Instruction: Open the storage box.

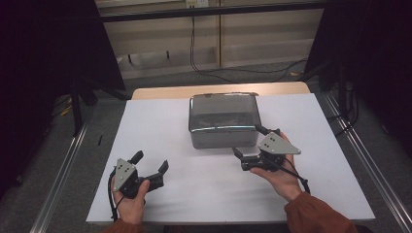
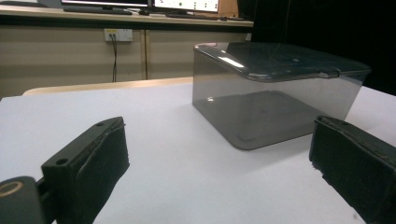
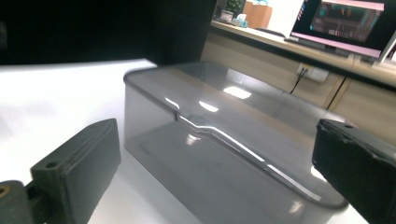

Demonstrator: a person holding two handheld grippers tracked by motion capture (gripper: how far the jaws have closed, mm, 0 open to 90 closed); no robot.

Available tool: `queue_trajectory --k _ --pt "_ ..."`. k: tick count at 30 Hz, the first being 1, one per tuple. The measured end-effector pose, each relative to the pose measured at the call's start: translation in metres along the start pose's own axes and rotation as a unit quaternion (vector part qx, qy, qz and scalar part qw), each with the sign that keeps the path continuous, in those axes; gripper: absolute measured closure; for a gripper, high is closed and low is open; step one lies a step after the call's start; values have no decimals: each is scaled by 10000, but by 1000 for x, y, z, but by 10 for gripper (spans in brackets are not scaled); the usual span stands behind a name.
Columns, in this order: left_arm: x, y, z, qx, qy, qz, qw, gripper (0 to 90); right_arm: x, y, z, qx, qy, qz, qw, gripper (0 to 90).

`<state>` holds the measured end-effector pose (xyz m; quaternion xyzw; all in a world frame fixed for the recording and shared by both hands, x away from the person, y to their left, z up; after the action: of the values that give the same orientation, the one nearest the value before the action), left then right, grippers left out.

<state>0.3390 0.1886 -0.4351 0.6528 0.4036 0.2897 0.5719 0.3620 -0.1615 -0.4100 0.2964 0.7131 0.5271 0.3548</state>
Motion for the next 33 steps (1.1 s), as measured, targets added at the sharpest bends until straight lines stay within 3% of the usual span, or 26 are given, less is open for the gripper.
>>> queue_trajectory --k 3,6,8,11,15,17,19,21,24,26,28,29,31,33 --pt "1 0 1 20 -7 -8 10000 44 2 1 4 49 -7 -366 9993 21" --pt "1 -1 4 67 -13 43 10000 44 2 0 9 74 8 -476 9988 37" --pt "2 -1 5 85 -40 11 10000 43 2 -1 14 158 -45 -735 9972 62" --pt "3 -2 7 102 -14 -6 9999 43 3 -3 20 243 -36 -939 9953 67" --pt "4 -2 6 104 19 8 9999 43 6 1 28 278 -75 -1340 9906 111" --pt "5 -2 6 110 1 -4 9999 43 7 3 31 374 -125 -1644 9856 117" --pt "5 -2 6 115 -16 6 9999 43 10 4 33 369 -71 -1758 9837 139" --pt "6 -2 7 133 -27 -15 9999 43 12 3 37 395 -99 -2046 9780 173" --pt "6 -3 8 151 0 -13 9999 43 14 1 42 431 -84 -2155 9755 181" --pt "5 -2 8 158 15 29 9999 43 15 0 46 464 -175 -2450 9683 191" --pt "4 -2 7 145 -22 48 9999 43 18 0 48 395 -214 -2533 9663 208" --pt "3 -1 7 130 -34 43 9999 43 19 0 49 430 -189 -2668 9626 221" --pt "2 -2 7 140 -65 94 9998 43 21 -1 49 475 -275 -3029 9514 237" --pt "1 -2 6 135 -81 110 9998 43 24 -2 49 481 -306 -3200 9457 270"
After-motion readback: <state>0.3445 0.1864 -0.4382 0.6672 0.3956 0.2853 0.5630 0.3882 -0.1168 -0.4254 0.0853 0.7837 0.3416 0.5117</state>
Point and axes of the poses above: each handheld gripper's, and its own axes: z roughly forward along the jaws, y roughly out of its top, x roughly to its left, the point moved 4 cm from there along z, roughly forward along the jaws
